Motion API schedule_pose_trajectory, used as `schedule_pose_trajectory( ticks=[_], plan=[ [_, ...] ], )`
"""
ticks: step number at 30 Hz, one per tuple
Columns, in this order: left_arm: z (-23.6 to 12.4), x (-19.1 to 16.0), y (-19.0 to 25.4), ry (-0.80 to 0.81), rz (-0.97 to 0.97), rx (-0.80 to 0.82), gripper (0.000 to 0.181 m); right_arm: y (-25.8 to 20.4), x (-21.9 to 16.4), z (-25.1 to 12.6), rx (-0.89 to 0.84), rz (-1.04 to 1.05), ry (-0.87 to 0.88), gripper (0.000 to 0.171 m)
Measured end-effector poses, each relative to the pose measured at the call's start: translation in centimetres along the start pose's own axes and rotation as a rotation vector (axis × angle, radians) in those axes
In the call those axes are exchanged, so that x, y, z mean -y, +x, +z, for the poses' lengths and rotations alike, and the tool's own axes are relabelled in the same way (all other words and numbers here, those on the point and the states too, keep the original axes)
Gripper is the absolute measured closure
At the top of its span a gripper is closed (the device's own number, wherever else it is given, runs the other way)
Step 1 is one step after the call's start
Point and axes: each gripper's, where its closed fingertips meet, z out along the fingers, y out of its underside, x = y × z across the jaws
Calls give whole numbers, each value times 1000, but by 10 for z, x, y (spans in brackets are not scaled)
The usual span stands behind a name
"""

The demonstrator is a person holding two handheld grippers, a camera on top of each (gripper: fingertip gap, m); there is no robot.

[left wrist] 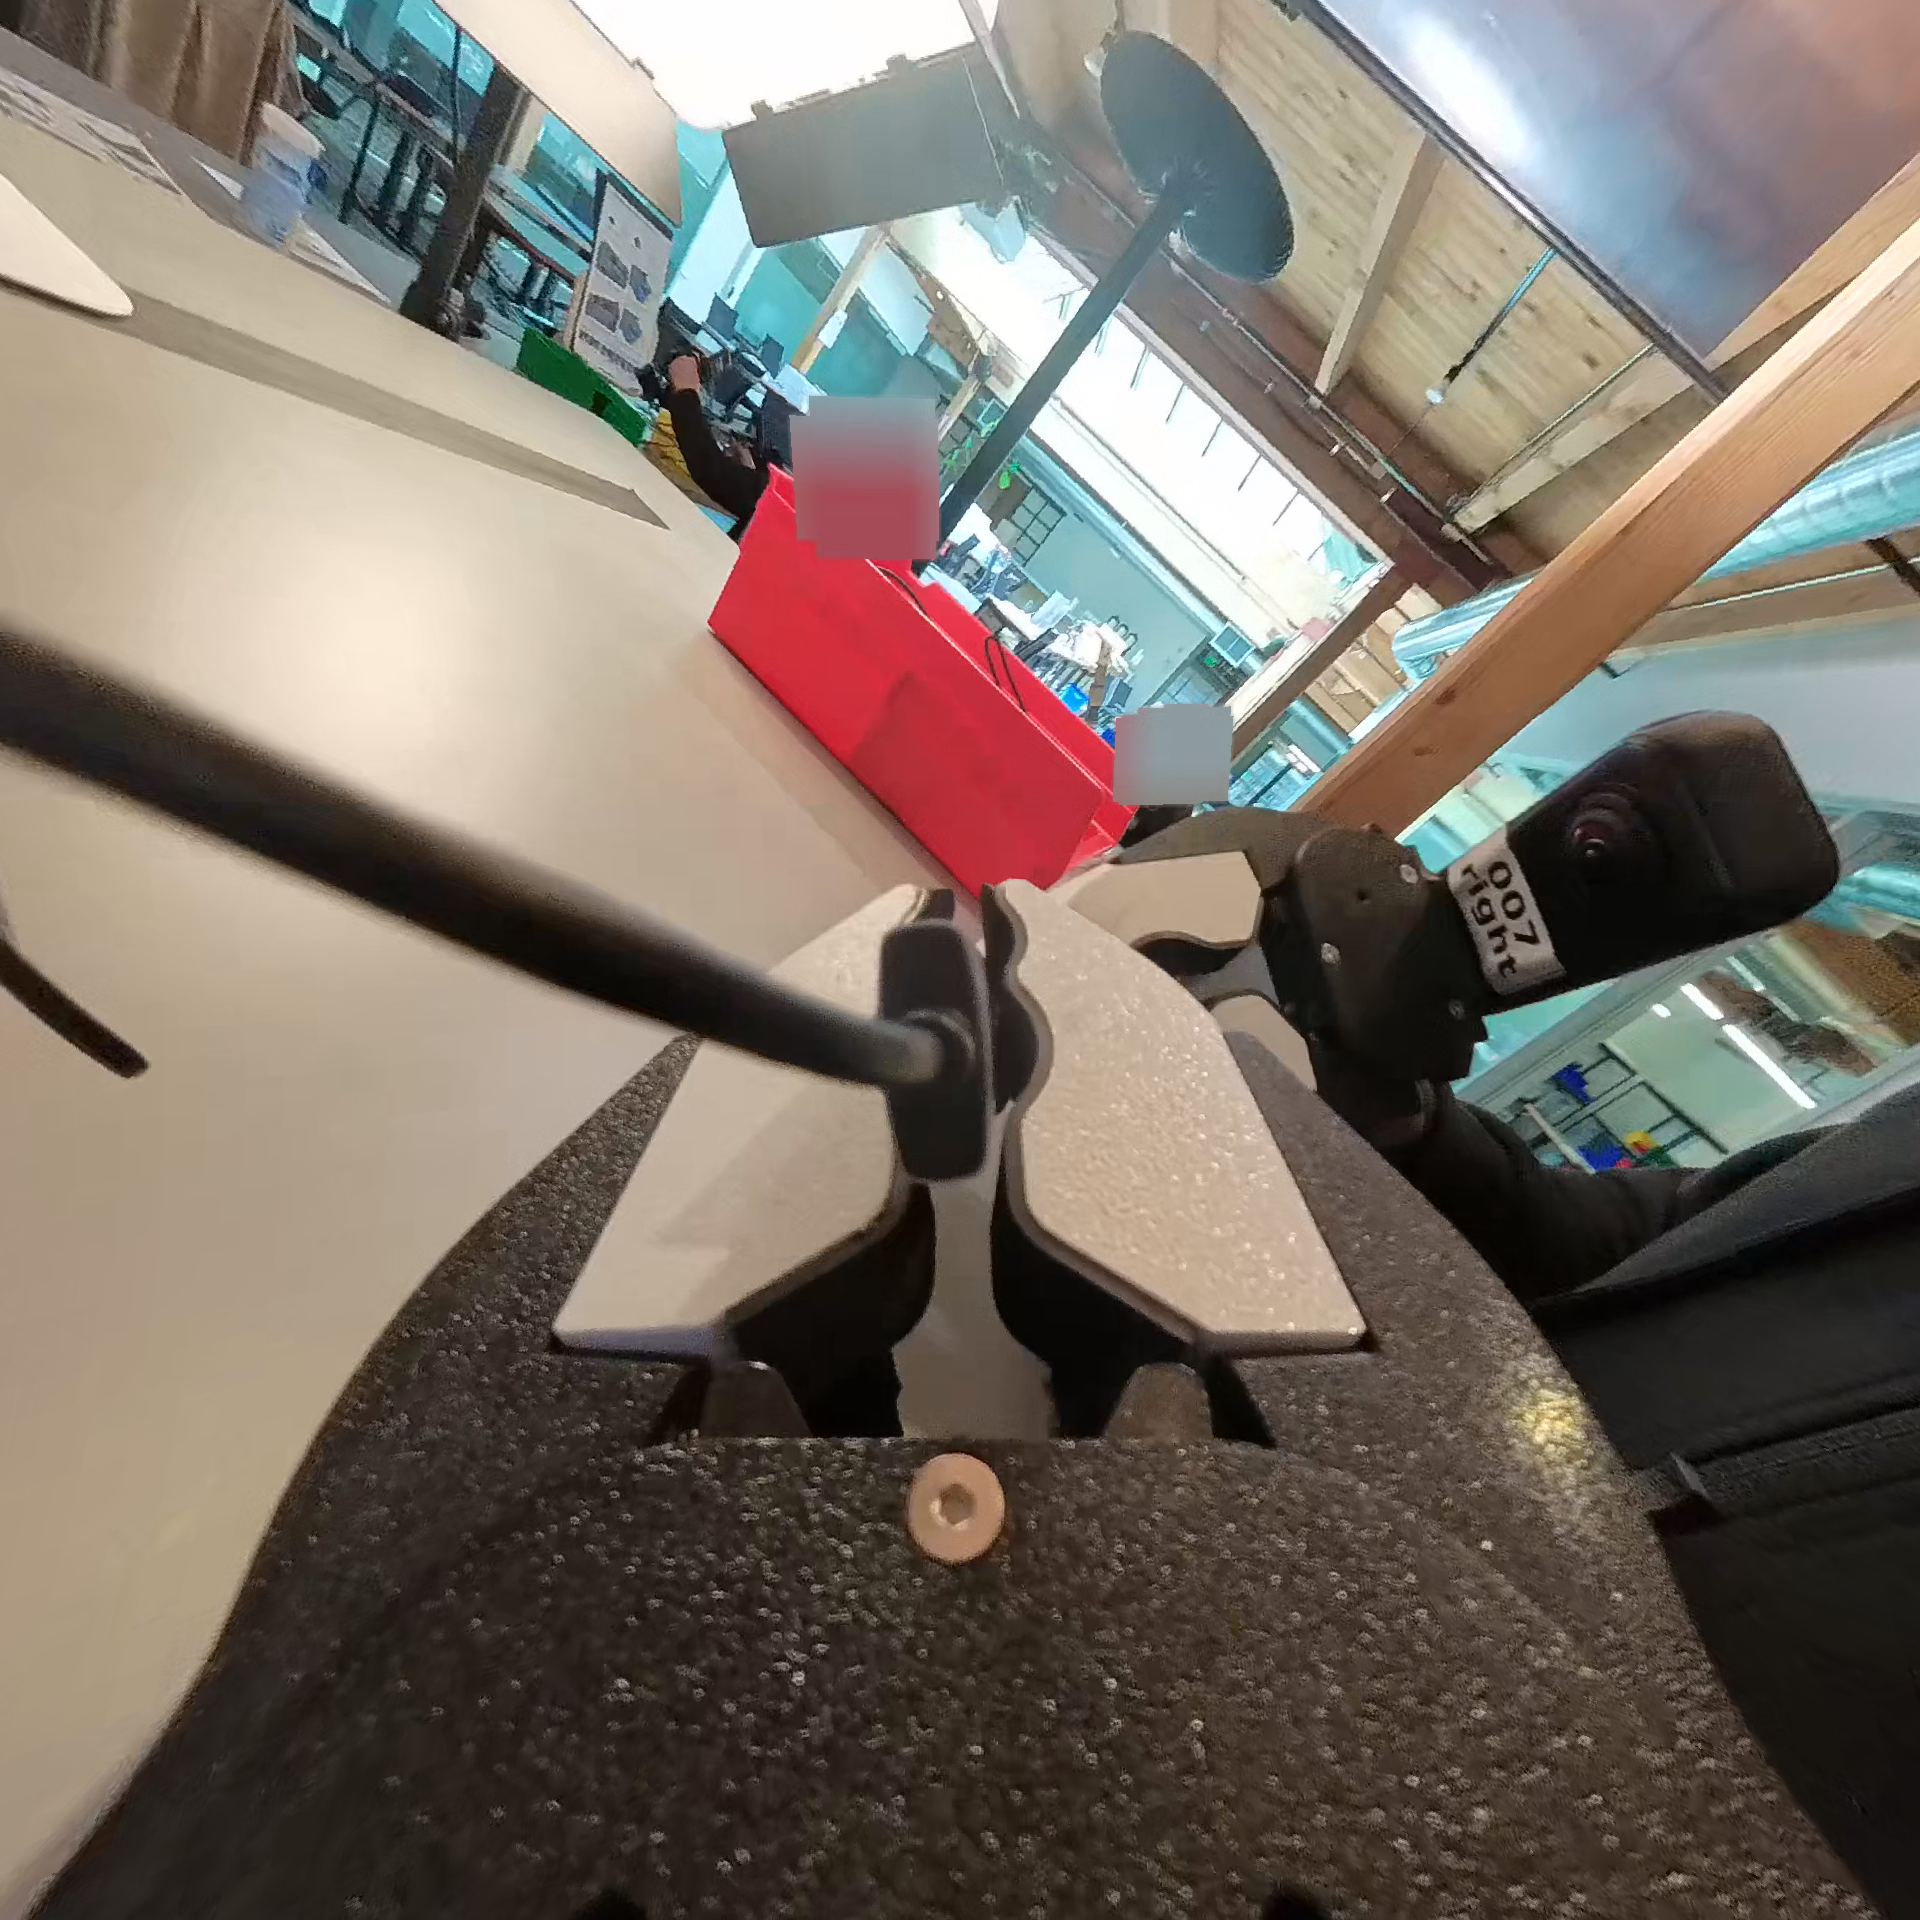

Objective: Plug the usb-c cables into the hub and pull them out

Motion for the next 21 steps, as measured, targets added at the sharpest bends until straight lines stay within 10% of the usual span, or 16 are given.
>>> schedule_pose_trajectory(
  ticks=[5, 9, 21],
  plan=[
    [-11, 6, -8, 34, -10, 42, 173, 3, -16, -6, -107, -158, -113, 159],
    [-122, 78, -56, 325, -41, 226, 173, 55, -123, -50, -187, -16, -319, 158],
    [-43, -16, -25, -163, -89, -2, 173, 164, -49, -168, -436, -46, -177, 158]
  ],
)
